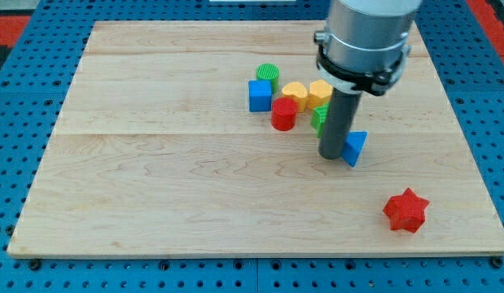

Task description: Slide blue traingle closer to red star

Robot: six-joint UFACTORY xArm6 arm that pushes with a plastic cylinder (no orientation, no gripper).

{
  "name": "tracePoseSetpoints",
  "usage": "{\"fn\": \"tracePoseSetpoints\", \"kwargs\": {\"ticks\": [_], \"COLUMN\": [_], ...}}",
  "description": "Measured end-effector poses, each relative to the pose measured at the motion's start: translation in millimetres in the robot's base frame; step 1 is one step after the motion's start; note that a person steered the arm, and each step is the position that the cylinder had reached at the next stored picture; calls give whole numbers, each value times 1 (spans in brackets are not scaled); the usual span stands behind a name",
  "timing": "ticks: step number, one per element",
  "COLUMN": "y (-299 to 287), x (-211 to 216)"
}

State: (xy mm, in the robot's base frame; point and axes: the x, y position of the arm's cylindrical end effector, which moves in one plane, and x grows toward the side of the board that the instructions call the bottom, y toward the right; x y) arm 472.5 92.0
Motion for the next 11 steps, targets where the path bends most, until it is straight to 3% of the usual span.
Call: {"fn": "tracePoseSetpoints", "kwargs": {"ticks": [1,3,8,9,11], "y": [-1,68,120,112,99], "x": [-21,-4,-7,11,-4]}}
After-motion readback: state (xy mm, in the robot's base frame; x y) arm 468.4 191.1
